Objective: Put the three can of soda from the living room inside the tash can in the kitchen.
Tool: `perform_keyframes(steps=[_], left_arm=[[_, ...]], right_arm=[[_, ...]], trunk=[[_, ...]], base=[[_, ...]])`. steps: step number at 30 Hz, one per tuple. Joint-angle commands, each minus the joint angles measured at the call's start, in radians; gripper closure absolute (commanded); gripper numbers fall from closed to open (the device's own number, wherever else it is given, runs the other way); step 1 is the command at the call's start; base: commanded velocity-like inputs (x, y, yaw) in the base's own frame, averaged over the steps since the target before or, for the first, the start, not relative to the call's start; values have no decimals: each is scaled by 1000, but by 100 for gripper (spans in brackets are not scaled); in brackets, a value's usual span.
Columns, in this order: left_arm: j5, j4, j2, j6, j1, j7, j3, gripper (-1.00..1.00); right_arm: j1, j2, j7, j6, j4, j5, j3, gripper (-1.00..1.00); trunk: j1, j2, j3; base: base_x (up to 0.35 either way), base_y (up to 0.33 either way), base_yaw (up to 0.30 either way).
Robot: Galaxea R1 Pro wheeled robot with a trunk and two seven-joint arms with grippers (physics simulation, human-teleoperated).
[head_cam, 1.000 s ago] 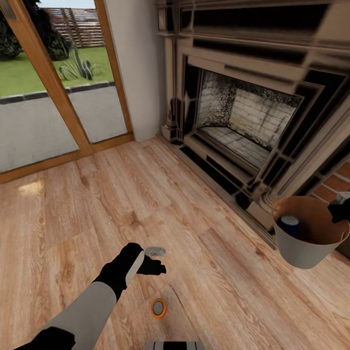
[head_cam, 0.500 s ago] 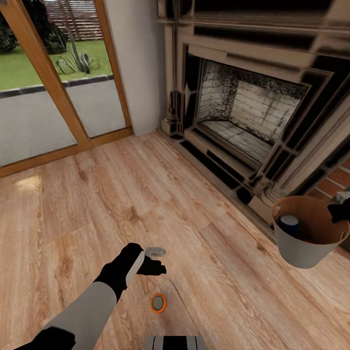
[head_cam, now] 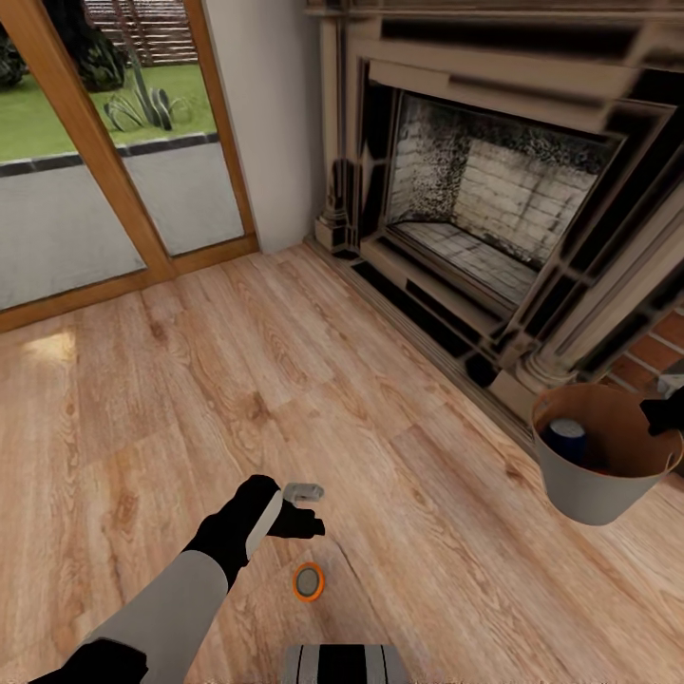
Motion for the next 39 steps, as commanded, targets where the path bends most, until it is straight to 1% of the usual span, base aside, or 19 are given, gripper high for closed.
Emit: perform_keyframes(steps=[1,6,9,16,18,19,21,22,23,24,25,26,27,28,29,32,35,39], left_arm=[[0,0,0,1,0,0,0,-100],[0,0,0,1,0,-1,0,-100],[0,0,0,0,0,-1,0,-100],[0,0,0,0,0,-1,0,-100],[0,0,0,0,0,-1,0,-100],[0,0,0,0,0,-1,0,-100],[0,0,0,0,0,-1,0,-100],[0,0,0,0,0,-1,0,-100],[0,0,0,0,0,-1,0,-100],[0,0,0,0,0,-1,0,-100],[0,0,-1,0,0,-1,0,-100],[0,0,-1,0,0,-1,0,-100],[0,0,-1,0,0,-1,0,-100],[0,0,-1,1,0,-1,0,-100],[0,0,-1,0,0,-1,0,-100],[0,0,-1,1,0,-1,0,-100],[0,0,-1,1,0,-1,0,-100],[1,0,-1,1,0,-1,0,-100]], right_arm=[[-1,0,2,2,0,-2,-1,100],[-1,0,2,2,0,-2,-1,100],[-1,-1,2,2,-1,-2,-1,100],[-24,0,3,2,0,-1,1,100],[-49,0,8,2,1,31,2,100],[-63,1,30,2,1,56,3,100],[-75,1,61,2,1,84,3,100],[-86,1,96,2,0,121,3,100],[-91,2,113,2,0,141,3,100],[-110,4,164,2,-2,209,2,100],[-127,4,197,2,-2,250,2,100],[-134,5,214,2,-2,268,2,100],[-152,5,258,2,-3,316,2,100],[-157,5,271,2,-3,329,2,100],[-168,5,299,2,-8,362,2,100],[-175,4,331,2,-26,393,2,100],[-182,2,383,2,-41,443,2,100],[-192,3,426,2,-59,488,2,100]], trunk=[[4,-7,-5],[23,-42,-28],[23,-42,-33],[23,-42,-44],[23,-42,-47],[23,-42,-49],[23,-42,-52],[23,-42,-53],[23,-42,-55],[23,-42,-56],[23,-42,-58],[23,-42,-60],[23,-42,-61],[23,-42,-63],[23,-42,-64],[23,-42,-69],[23,-42,-74],[23,-42,-80]], base=[[0,0,0],[0,0,0],[0,0,0],[0,0,0],[0,0,0],[0,0,0],[0,0,0],[0,0,0],[0,0,0],[0,0,0],[0,0,0],[0,0,0],[0,0,0],[0,0,0],[0,0,0],[0,0,0],[0,0,0],[0,0,0]])
